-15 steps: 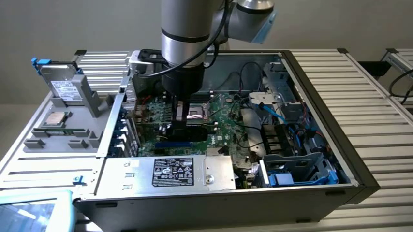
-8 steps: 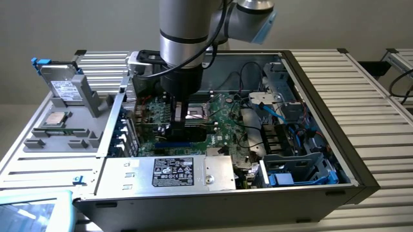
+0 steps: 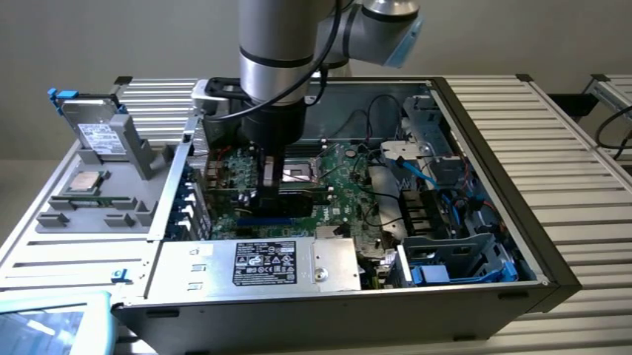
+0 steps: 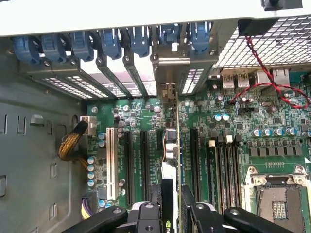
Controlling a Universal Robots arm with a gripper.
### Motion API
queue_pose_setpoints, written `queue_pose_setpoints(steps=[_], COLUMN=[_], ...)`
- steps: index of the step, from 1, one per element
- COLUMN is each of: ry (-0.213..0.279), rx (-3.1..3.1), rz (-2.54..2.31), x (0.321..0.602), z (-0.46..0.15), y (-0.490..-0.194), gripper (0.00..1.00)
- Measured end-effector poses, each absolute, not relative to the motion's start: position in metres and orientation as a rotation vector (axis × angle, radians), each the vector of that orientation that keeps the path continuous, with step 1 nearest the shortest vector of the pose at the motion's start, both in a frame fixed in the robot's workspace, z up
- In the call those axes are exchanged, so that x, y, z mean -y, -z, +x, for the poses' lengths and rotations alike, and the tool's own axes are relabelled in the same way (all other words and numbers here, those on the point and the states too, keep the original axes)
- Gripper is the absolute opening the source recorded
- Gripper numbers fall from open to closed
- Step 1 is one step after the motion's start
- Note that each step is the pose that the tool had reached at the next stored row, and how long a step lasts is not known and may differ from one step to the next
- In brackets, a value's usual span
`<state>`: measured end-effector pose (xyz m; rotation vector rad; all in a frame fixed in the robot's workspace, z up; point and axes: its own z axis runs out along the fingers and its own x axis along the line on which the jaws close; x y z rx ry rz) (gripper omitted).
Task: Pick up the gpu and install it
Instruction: 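Insert the gpu into the slot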
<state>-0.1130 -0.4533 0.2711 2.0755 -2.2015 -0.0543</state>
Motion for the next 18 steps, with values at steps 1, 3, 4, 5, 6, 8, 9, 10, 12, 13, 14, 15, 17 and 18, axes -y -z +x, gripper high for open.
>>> queue_pose_setpoints(steps=[1,3,4,5,6,8,9,10,12,13,14,15,17,18], ry=[0.054,0.054,0.054,0.054,0.055,0.055,0.055,0.055,0.055,0.055,0.055,0.055,0.055,0.055], rx=[2.201,2.201,2.201,2.201,2.202,2.202,2.202,2.202,2.202,2.202,2.202,2.202,2.202,2.202], rz=[2.075,2.076,2.076,2.076,2.076,2.076,2.076,2.075,2.076,2.076,2.076,2.076,2.076,2.076], x=[0.4533,0.4533,0.4533,0.4533,0.4533,0.4533,0.4532,0.4531,0.4521,0.4513,0.4509,0.4509,0.4509,0.4509], z=[-0.1132,-0.1132,-0.1132,-0.1132,-0.1133,-0.1134,-0.1136,-0.1139,-0.1144,-0.1147,-0.1148,-0.1148,-0.1152,-0.116], y=[-0.271,-0.271,-0.271,-0.2708,-0.2702,-0.2694,-0.2694,-0.2693,-0.2692,-0.2693,-0.2692,-0.2692,-0.2692,-0.2687], gripper=[0.27,0.27,0.27,0.27,0.27,0.27,0.27,0.27,0.27,0.27,0.27,0.27,0.27,0.27])
